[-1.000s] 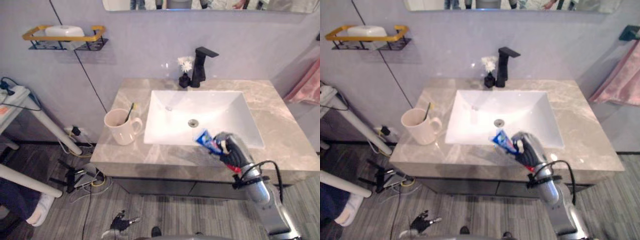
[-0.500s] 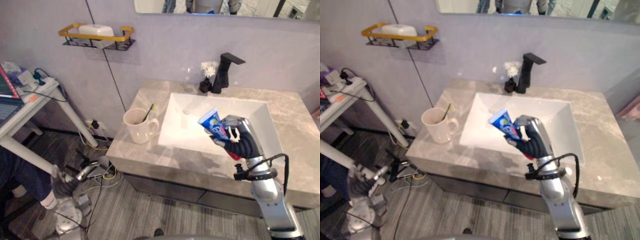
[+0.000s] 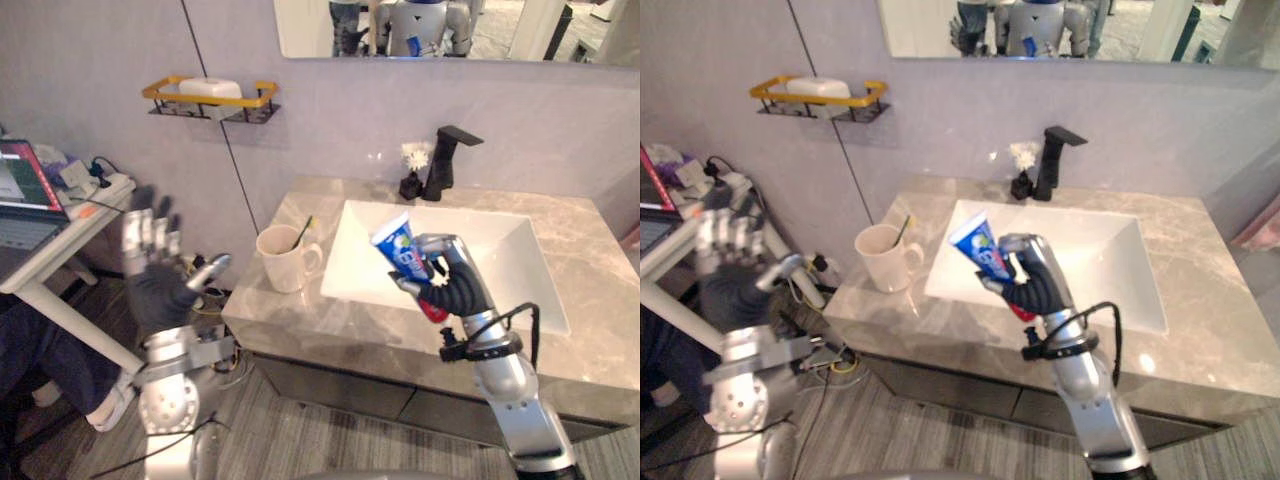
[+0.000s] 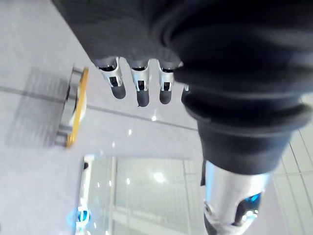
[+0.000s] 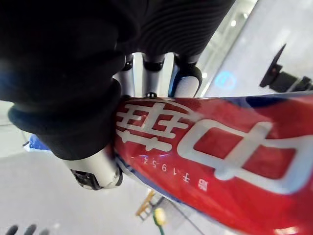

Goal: Organize washtable

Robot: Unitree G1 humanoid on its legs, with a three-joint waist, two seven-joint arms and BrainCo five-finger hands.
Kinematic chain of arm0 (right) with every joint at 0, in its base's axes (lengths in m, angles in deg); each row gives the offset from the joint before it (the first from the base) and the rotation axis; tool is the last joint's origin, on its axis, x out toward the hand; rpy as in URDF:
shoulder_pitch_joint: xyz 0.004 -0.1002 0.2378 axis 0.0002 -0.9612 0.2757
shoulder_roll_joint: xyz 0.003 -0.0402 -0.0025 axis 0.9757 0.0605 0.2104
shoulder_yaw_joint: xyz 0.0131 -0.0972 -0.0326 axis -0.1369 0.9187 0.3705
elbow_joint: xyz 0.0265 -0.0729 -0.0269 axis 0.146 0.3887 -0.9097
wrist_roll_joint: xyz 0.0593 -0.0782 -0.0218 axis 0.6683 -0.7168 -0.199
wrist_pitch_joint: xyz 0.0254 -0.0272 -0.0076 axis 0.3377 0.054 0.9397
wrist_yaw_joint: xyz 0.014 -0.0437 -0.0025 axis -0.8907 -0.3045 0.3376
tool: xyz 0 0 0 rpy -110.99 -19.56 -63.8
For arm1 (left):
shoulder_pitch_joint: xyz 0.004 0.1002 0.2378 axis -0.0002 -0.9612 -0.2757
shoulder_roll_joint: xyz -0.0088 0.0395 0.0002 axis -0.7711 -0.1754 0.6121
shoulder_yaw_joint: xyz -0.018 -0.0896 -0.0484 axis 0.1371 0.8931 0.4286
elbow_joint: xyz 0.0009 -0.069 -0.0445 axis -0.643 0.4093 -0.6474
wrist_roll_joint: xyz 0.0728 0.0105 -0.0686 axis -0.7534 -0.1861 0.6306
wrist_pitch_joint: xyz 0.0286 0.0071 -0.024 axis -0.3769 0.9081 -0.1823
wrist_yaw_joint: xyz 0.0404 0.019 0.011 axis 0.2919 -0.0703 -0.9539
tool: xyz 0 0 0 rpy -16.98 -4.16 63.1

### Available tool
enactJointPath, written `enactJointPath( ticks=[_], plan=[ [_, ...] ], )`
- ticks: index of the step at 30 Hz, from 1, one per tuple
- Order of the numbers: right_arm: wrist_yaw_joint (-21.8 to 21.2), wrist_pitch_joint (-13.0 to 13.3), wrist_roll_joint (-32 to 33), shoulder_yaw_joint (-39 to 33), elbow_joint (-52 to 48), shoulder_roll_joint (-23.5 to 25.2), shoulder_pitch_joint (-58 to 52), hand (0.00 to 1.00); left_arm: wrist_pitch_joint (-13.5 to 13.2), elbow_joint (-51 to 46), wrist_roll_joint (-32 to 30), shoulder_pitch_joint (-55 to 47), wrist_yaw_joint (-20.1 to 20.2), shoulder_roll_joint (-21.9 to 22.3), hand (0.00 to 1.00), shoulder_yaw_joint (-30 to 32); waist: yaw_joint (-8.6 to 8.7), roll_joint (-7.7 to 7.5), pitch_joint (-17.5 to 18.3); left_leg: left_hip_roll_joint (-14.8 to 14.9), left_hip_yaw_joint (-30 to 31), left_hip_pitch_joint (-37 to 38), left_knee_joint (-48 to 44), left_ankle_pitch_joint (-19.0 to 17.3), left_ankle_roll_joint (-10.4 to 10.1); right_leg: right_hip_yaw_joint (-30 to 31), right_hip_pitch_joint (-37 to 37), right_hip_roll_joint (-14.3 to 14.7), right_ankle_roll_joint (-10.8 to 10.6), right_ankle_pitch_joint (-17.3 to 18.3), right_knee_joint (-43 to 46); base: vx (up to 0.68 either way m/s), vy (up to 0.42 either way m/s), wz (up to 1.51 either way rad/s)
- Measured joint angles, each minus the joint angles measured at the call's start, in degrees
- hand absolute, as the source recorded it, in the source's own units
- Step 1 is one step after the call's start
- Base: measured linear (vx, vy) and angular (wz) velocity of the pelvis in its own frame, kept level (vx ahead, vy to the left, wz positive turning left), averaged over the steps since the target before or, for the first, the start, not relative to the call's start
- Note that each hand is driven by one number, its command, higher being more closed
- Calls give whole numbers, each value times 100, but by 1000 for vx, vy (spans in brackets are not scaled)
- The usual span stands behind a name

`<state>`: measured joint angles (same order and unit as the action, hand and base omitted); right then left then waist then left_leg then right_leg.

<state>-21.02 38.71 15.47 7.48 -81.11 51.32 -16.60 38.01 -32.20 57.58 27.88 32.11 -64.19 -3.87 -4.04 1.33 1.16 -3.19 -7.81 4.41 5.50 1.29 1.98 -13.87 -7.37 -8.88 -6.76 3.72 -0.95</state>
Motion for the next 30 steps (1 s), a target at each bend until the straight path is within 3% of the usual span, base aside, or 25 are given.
enactJointPath(
  ticks=[5,11,27,28,30],
  plan=[
    [36,-23,-2,452,10,12,429,100,8,0,738,413,196,-80,0,-942,-3,-5,-1,14,-11,36,1,5,-7,11,-39,17,1,0,-14,-6,-6,0],
    [166,-68,-5,761,226,143,834,100,126,99,1204,935,345,-172,0,-1626,-2,-10,-2,14,-46,49,0,6,-6,47,-35,19,2,-2,-15,-3,-6,-2],
    [228,-179,-13,1183,418,212,1138,100,234,515,1500,1404,326,-285,0,-2314,2,-71,-6,32,-167,94,2,4,-7,175,-22,33,7,-16,-9,-13,-8,-3],
    [239,-180,-13,1185,418,212,1146,100,232,567,1504,1484,288,-287,100,-2346,2,-82,-3,32,-170,94,2,4,-7,179,-21,34,7,-18,-9,0,0,0],
    [277,-192,-12,1188,418,210,1194,100,229,588,1506,1560,253,-288,100,-2379,11,-93,-5,32,-180,94,2,4,-7,195,-16,34,7,-22,-11,-7,-4,-2]
  ],
)
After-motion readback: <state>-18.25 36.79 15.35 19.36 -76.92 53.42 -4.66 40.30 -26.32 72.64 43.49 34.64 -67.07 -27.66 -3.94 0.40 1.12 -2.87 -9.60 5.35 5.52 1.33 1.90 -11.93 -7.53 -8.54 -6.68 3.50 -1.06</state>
